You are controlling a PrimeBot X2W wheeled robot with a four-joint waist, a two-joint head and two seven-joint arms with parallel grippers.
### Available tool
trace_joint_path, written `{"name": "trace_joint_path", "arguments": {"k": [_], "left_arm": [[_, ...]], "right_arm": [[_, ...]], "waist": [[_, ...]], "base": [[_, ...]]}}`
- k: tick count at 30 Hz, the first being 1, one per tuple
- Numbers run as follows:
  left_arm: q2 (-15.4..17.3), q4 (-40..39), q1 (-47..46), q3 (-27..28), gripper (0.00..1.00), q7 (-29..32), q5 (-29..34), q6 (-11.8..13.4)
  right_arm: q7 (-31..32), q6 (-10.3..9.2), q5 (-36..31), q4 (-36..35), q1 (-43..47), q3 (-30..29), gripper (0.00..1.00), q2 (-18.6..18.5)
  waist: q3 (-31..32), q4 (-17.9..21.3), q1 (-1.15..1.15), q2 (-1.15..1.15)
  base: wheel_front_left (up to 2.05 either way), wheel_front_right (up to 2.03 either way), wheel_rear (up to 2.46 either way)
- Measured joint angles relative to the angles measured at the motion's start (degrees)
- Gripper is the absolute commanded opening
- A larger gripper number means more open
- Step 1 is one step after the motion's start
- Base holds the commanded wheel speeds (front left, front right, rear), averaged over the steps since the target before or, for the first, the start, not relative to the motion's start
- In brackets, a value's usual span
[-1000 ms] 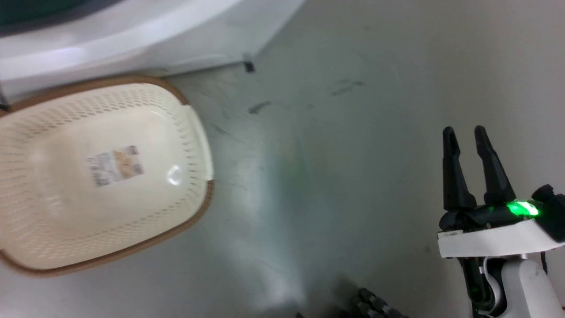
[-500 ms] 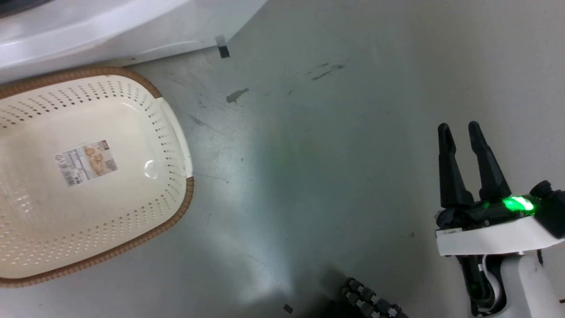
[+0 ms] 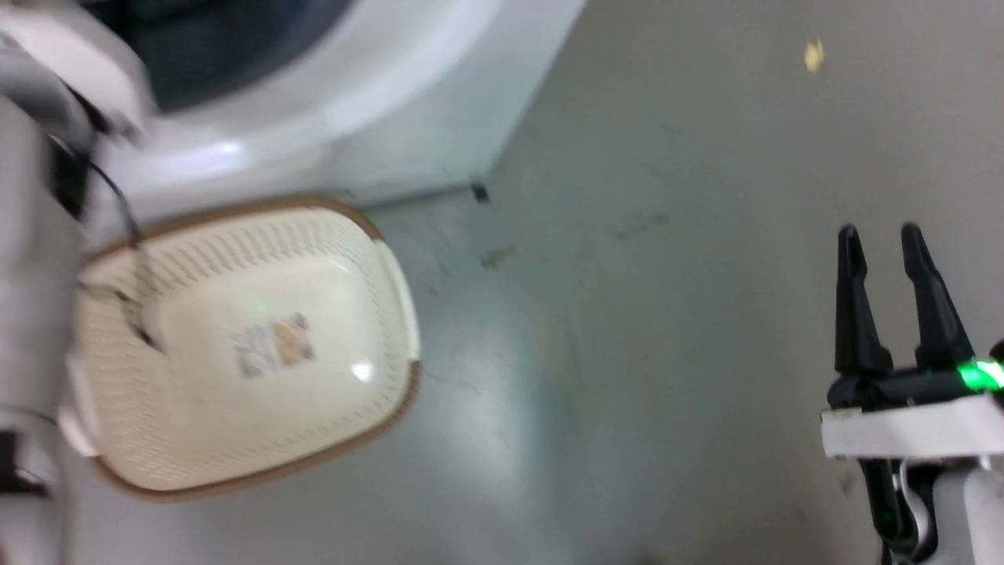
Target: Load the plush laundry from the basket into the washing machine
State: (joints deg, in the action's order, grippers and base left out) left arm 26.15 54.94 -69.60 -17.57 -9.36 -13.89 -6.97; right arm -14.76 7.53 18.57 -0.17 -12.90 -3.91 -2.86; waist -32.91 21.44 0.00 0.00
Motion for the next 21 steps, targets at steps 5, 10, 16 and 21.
{"name": "trace_joint_path", "arguments": {"k": [5, 10, 16, 21], "left_arm": [[-5.9, -2.1, 12.3, -0.2, 1.0, -5.0, -2.0, 0.3], [-8.8, -14.4, 25.1, 2.4, 1.0, -5.3, -3.5, 1.7], [-13.1, -35.3, 48.7, 6.6, 1.0, -5.3, -3.0, 4.9], [-16.8, -43.7, 59.3, 7.7, 1.0, -5.3, -1.2, 6.7]], "right_arm": [[0.0, 0.0, -4.5, -0.1, 4.4, -1.0, 1.0, 0.0], [0.0, 0.0, -6.6, -0.4, 7.2, -1.2, 1.0, 0.0], [0.0, 0.0, -7.8, -0.4, 12.1, -1.2, 1.0, 0.0], [0.0, 0.0, -7.9, -0.1, 14.3, -0.6, 1.0, 0.0]], "waist": [[8.7, -4.6, -0.01, 0.0], [15.7, -9.0, -0.02, 0.0], [25.0, -15.4, -0.02, 0.0], [29.1, -18.4, -0.01, 0.0]], "base": [[0.0, 0.0, 0.0], [0.0, 0.0, 0.0], [0.0, 0.0, 0.0], [0.0, 0.0, 0.0]]}}
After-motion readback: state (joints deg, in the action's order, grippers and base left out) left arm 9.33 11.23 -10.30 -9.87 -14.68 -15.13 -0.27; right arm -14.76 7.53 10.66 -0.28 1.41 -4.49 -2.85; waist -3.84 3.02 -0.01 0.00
